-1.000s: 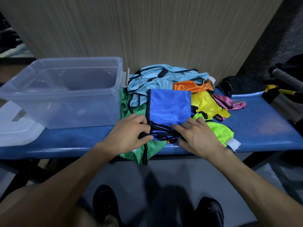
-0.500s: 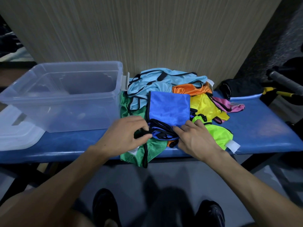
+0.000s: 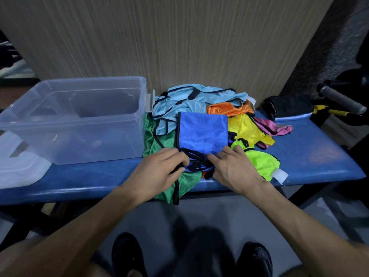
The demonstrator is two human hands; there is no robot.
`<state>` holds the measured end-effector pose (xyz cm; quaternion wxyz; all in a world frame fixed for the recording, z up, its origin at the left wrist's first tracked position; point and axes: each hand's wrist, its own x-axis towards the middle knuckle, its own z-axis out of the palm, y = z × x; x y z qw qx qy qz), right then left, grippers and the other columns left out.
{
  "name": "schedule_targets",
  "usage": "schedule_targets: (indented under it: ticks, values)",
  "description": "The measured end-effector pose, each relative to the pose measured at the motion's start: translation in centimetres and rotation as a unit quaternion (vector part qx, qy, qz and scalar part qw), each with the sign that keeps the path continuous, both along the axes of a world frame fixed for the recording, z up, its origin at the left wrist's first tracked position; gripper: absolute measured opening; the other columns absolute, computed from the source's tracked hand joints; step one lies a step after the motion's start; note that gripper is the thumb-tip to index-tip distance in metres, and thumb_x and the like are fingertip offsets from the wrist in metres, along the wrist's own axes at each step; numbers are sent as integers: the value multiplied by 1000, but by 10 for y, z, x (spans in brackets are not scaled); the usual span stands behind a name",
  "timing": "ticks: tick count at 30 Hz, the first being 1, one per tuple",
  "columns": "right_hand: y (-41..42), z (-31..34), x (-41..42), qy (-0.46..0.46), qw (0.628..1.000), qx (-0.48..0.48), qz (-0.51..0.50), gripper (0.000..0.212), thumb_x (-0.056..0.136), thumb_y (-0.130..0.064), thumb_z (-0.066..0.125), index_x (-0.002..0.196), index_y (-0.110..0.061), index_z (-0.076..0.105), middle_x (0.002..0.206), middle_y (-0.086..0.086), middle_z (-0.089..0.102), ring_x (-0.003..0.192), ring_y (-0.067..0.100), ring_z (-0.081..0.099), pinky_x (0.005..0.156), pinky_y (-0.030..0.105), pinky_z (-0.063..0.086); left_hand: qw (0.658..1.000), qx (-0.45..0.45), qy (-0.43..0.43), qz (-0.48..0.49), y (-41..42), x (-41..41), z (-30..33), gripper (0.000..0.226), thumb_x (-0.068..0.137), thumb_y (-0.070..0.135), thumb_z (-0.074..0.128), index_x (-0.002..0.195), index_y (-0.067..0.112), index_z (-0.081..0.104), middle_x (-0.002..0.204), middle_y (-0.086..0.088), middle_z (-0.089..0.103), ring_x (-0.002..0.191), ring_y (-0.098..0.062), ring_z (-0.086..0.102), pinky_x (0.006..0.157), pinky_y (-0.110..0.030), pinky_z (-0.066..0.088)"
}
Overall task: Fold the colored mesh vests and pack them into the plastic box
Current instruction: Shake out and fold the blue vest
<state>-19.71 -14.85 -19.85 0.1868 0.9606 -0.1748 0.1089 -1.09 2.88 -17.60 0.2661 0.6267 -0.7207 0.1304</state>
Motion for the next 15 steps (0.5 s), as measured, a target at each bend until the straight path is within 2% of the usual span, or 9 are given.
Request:
schedule_targets:
  ticks: [3, 6, 9, 12, 15]
  values:
    - [0, 0, 0, -3, 1000, -3, 1, 43, 68, -26, 75, 109, -15, 71, 69, 4, 63, 73, 28, 55, 71, 39, 24, 998, 20, -59, 16, -6, -8, -1, 19, 90, 21, 72, 108, 25, 71, 99, 4, 50, 91, -21, 47, 73, -34, 43]
    - [1, -2, 0, -16, 1000, 0, 7, 47, 66, -26, 78, 110, -14, 71, 70, 4, 64, 73, 28, 55, 71, 40, 27, 987, 54, -148, 40, -17, -16, -6, 30, 83, 19, 71, 109, 34, 71, 104, 3, 50, 94, -22, 45, 74, -35, 42]
    - [0, -4, 0, -17, 1000, -3, 8, 44, 67, -27, 76, 109, -14, 71, 69, 4, 62, 73, 28, 55, 70, 40, 32, 981, 65, -171, 59, -25, -17, -5, 36, 81, 20, 72, 114, 35, 68, 105, 2, 51, 95, -22, 45, 74, -35, 42]
    - [-1, -6, 1, -20, 1000, -14, 6, 42, 66, -26, 74, 107, -14, 71, 67, 4, 60, 72, 27, 53, 70, 38, 26, 975, 80, -193, 75, -30, -16, -4, 37, 82, 16, 73, 114, 32, 66, 108, 1, 51, 97, -24, 45, 75, -37, 41]
    - [-3, -8, 1, -27, 999, -15, 9, 44, 66, -24, 74, 109, -14, 71, 67, 4, 59, 72, 27, 53, 70, 39, 27, 973, 91, -196, 75, -36, -13, -4, 32, 78, 12, 79, 99, 30, 62, 108, 3, 50, 98, -23, 45, 77, -38, 42]
